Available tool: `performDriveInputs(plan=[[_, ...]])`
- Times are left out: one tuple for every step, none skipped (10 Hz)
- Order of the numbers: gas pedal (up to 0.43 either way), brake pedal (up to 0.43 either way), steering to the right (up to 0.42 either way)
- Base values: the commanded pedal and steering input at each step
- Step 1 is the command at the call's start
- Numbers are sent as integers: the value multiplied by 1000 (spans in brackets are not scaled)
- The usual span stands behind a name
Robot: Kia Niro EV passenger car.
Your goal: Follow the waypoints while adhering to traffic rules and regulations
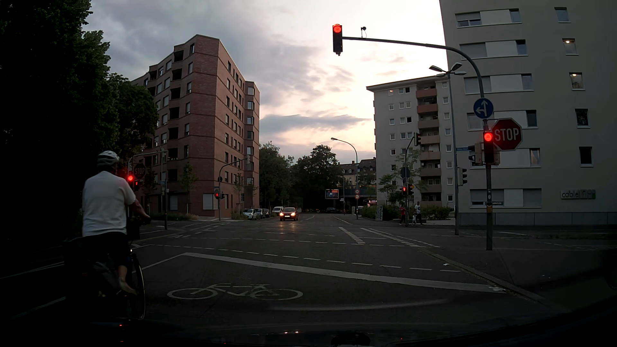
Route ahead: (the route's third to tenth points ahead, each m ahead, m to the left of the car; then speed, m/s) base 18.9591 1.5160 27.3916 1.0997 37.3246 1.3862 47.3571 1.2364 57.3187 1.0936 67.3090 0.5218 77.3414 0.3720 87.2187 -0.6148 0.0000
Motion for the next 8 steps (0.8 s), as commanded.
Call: performDriveInputs(plan=[[0,207,-8],[0,207,-8],[0,207,-8],[0,207,-8],[0,207,-8],[0,207,-8],[0,207,-8],[0,207,-8]])
